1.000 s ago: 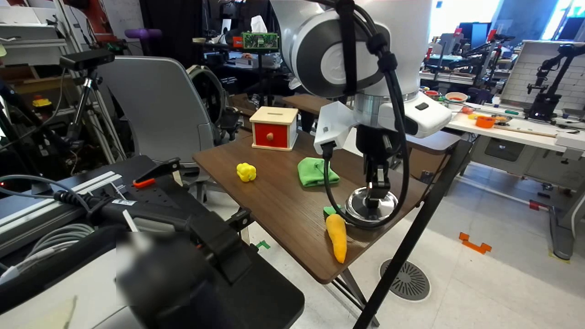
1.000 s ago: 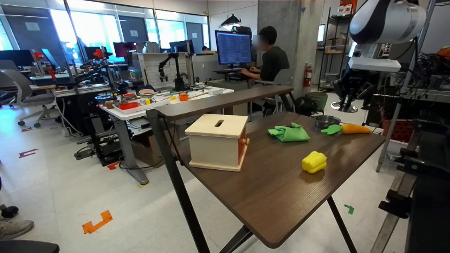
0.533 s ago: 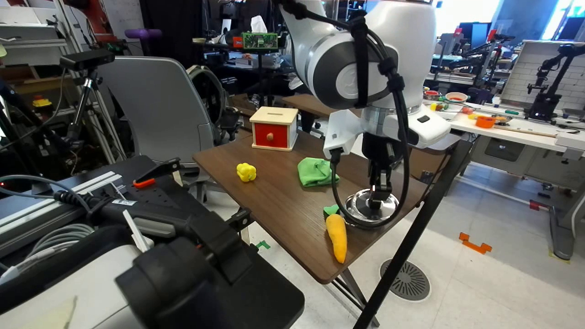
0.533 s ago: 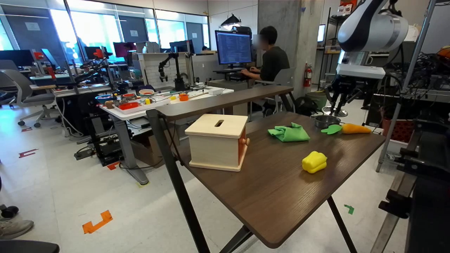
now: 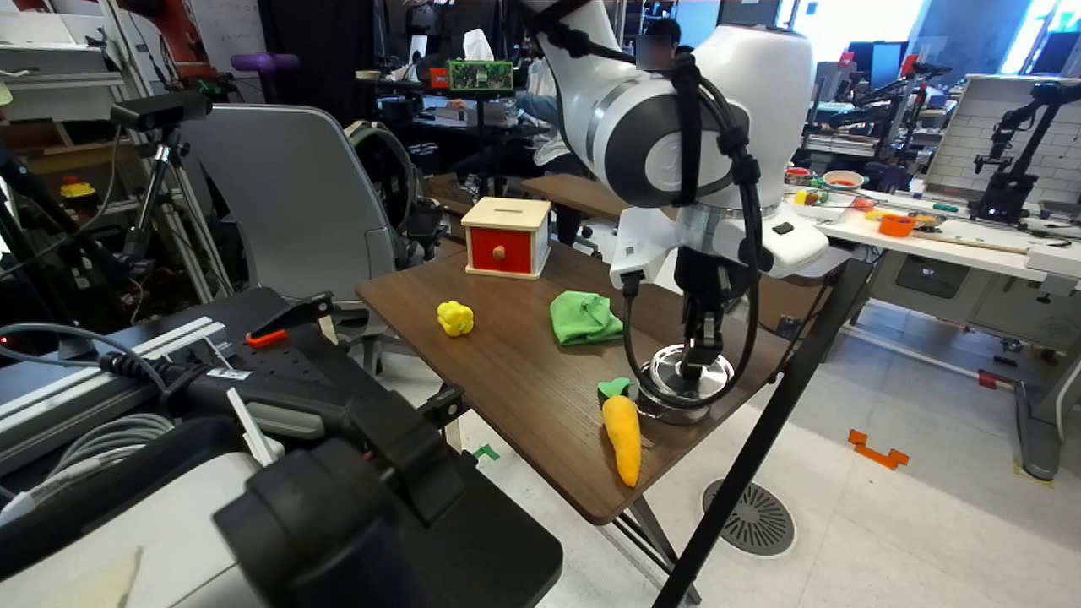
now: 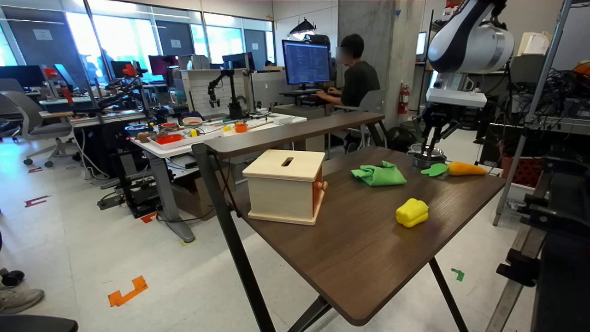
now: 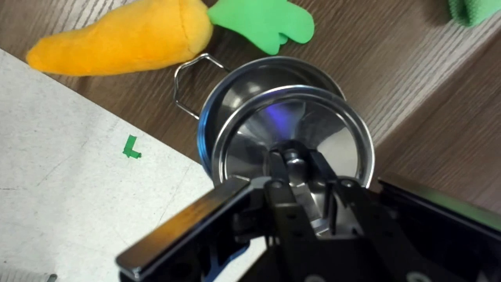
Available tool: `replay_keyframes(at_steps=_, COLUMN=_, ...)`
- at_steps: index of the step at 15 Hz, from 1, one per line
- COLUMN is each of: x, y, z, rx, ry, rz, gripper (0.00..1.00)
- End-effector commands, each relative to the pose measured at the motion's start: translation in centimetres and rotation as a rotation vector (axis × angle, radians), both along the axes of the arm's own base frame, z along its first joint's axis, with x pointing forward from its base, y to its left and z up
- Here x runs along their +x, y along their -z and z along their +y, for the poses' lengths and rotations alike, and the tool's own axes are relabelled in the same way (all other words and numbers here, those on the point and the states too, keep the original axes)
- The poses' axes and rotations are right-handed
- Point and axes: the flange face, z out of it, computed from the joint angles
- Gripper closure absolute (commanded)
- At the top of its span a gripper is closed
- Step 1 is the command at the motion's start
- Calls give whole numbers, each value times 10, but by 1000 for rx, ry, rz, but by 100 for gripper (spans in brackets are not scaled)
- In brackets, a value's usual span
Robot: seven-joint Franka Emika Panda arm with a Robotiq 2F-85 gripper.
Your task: Close the pot
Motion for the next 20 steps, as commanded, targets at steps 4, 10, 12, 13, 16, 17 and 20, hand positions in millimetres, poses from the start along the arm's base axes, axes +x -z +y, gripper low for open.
replay_keyframes(at_steps=4, x=15, y=14, z=10, rx=55, ry=13, rz=11, gripper=95)
replay_keyframes(at_steps=10, x=14, y=16, z=5, rx=56, ry=20, rz=17, gripper=55)
replay_keyframes(at_steps=12, x=13, y=15, z=5, rx=57, ry=22, rz=18, gripper=49)
replay_keyframes(at_steps=13, x=13, y=15, z=5, rx=59, ry=22, rz=20, gripper=41)
replay_keyframes(at_steps=16, x=10, y=12, z=3, rx=57, ry=22, rz=19, gripper=19)
replay_keyframes(at_steps=17, x=10, y=11, z=3, rx=57, ry=23, rz=16, gripper=11)
replay_keyframes(at_steps=20, x=8, y=4, z=2, rx=59, ry=24, rz=9, gripper=0)
